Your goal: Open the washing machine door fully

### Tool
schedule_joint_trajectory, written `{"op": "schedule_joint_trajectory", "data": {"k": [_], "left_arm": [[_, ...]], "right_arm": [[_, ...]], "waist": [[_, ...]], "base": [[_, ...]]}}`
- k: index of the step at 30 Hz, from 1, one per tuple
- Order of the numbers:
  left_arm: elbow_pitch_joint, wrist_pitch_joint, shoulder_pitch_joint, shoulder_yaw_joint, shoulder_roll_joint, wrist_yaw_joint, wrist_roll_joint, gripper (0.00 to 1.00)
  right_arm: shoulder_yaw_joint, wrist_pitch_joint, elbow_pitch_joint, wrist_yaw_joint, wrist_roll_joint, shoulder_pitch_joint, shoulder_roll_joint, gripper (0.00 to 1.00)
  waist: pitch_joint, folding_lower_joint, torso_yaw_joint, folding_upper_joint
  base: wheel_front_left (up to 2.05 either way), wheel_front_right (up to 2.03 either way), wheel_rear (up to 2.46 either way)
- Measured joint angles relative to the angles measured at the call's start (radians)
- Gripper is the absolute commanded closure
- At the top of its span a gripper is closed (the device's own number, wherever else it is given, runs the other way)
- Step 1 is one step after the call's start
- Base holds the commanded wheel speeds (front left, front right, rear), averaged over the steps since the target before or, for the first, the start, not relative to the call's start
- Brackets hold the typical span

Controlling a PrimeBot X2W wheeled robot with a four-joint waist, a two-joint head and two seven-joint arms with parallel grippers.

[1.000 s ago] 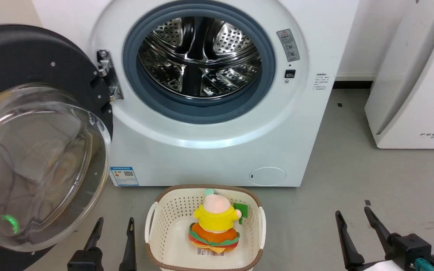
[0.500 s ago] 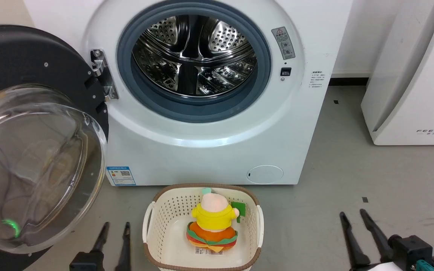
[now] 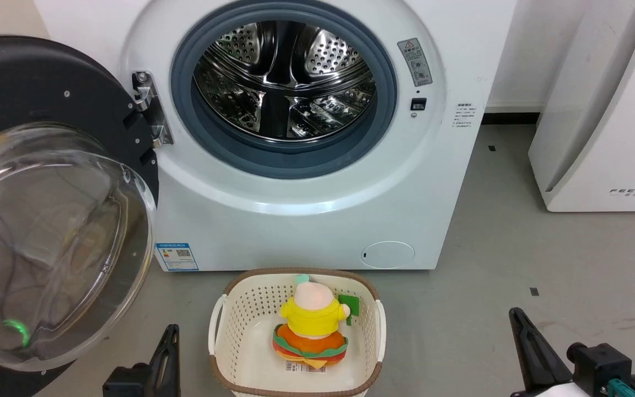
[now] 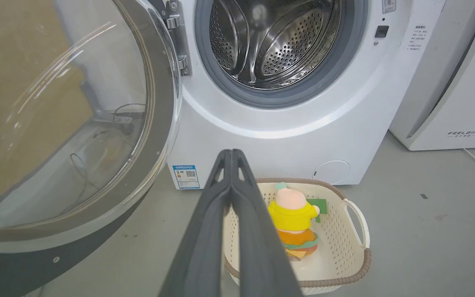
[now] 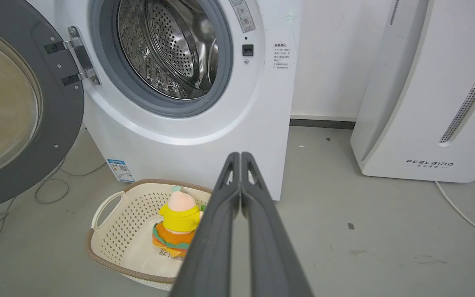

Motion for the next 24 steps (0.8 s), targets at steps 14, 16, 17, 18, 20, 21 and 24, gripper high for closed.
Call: {"op": "schedule_joint_trajectory", "data": {"k": [14,16,17,18,20,21,24], "left_arm": [[-0.011,0.023,-0.003,0.013,-0.015,-0.010,0.022,1.00],[-0.013,0.026,-0.006,0.016,-0.016,-0.011,0.024,1.00],[-0.014,0.026,-0.009,0.017,-0.016,-0.011,0.024,1.00],[-0.015,0.027,-0.013,0.019,-0.017,-0.015,0.025,1.00],[-0.017,0.028,-0.017,0.021,-0.018,-0.018,0.026,1.00],[-0.018,0.032,-0.017,0.022,-0.018,-0.018,0.029,1.00],[-0.020,0.035,-0.018,0.024,-0.020,-0.018,0.032,1.00]], "right_arm": [[-0.001,0.012,-0.002,0.000,-0.008,-0.005,0.000,1.00],[-0.001,0.017,-0.002,0.000,-0.009,-0.009,0.000,1.00],[-0.001,0.017,-0.003,0.000,-0.009,-0.011,0.000,1.00],[-0.001,0.017,-0.003,0.000,-0.009,-0.013,0.000,1.00],[-0.002,0.019,-0.005,0.000,-0.010,-0.013,0.000,1.00],[-0.001,0.020,-0.005,0.000,-0.012,-0.013,0.000,1.00],[-0.002,0.023,-0.006,0.000,-0.016,-0.014,0.000,1.00]], "waist": [[0.003,0.0000,0.001,0.0000],[0.003,0.0000,0.002,0.0000],[0.004,0.0000,0.002,0.0000],[0.004,0.0000,0.002,0.0000],[0.004,0.0000,0.002,0.0000],[0.005,0.0000,0.002,0.0000],[0.005,0.0000,0.003,0.0000]], "base": [[0.00,0.00,0.00],[0.00,0.00,0.00],[0.00,0.00,0.00],[0.00,0.00,0.00],[0.00,0.00,0.00],[0.00,0.00,0.00],[0.00,0.00,0.00]]}}
